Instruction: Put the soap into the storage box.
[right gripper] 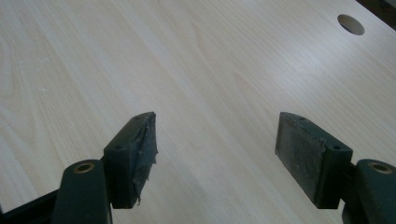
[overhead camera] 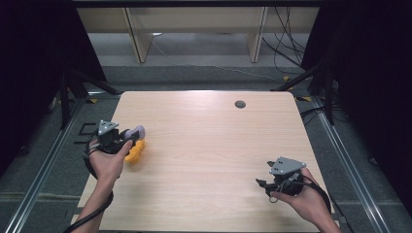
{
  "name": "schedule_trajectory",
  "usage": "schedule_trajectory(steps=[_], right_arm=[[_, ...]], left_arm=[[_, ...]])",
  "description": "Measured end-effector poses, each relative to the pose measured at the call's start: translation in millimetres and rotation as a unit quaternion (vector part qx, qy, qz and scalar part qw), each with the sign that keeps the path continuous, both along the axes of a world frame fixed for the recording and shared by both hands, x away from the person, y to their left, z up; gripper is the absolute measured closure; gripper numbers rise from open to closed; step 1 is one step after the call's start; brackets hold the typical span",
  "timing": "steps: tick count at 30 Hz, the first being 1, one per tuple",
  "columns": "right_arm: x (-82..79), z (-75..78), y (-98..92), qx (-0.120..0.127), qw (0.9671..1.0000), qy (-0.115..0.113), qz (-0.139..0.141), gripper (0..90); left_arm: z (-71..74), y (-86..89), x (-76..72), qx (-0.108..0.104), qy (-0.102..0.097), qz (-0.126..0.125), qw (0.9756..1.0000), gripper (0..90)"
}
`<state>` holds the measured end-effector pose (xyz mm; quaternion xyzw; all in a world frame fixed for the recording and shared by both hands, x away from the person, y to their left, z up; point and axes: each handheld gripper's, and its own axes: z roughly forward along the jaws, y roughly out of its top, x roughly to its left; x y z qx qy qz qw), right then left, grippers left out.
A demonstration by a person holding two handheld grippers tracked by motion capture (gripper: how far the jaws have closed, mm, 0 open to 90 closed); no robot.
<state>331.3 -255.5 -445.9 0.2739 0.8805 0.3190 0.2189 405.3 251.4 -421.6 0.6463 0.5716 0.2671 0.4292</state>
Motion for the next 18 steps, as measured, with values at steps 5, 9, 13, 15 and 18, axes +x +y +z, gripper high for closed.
schedule_trajectory(steps=[5,9,13,15,18], right_arm=[[-0.7,-0.7,0.6,-0.001,1.0000,0.005,-0.003,30.1],[0.4,-0.9,0.6,-0.004,1.0000,0.003,0.005,30.1],[0.4,-1.1,0.8,-0.004,1.0000,0.004,0.005,30.1],[0.5,-1.5,1.0,-0.004,1.0000,0.005,0.004,30.2],[0.4,-1.6,1.1,-0.004,1.0000,0.007,0.004,30.3]], left_arm=[[-7.6,7.7,7.0,0.013,0.001,0.021,0.9997,58.7],[-11.3,9.9,9.9,0.018,0.001,0.033,0.9993,58.7],[-16.9,12.1,13.8,0.023,0.003,0.040,0.9990,58.7],[-20.5,12.9,15.9,0.027,0.003,0.044,0.9987,58.7],[-25.2,13.8,17.4,0.029,0.007,0.048,0.9984,58.6]])
